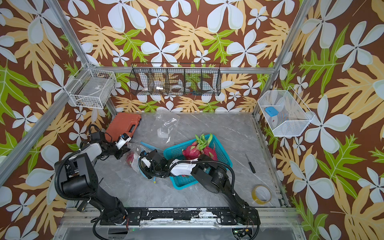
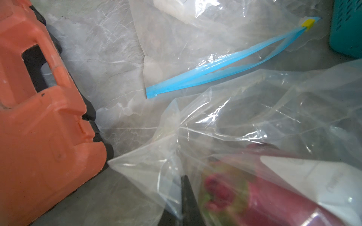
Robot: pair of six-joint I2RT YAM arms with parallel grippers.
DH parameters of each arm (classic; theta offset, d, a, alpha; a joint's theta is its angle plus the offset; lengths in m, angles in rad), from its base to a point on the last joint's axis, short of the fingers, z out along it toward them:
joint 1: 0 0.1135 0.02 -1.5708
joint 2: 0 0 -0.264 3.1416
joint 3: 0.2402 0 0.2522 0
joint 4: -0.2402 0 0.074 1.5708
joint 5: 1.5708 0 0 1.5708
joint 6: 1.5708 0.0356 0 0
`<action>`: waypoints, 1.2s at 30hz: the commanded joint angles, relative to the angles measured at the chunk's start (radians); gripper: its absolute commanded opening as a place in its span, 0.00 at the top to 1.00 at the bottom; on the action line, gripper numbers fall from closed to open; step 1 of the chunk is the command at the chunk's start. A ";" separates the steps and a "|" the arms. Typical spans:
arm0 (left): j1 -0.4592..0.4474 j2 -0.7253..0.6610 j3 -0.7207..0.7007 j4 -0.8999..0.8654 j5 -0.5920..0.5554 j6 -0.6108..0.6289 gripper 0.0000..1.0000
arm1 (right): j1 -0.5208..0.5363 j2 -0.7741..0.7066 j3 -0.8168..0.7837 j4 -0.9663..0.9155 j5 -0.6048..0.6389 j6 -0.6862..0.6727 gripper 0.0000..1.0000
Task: Open the zip-top bag and take out the dragon fruit
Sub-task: Pick up the dragon fruit from the zipper food storage bag.
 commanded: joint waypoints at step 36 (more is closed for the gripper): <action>0.006 -0.059 -0.062 0.263 -0.330 -0.071 1.00 | 0.006 -0.524 -0.329 -0.053 0.097 -0.097 1.00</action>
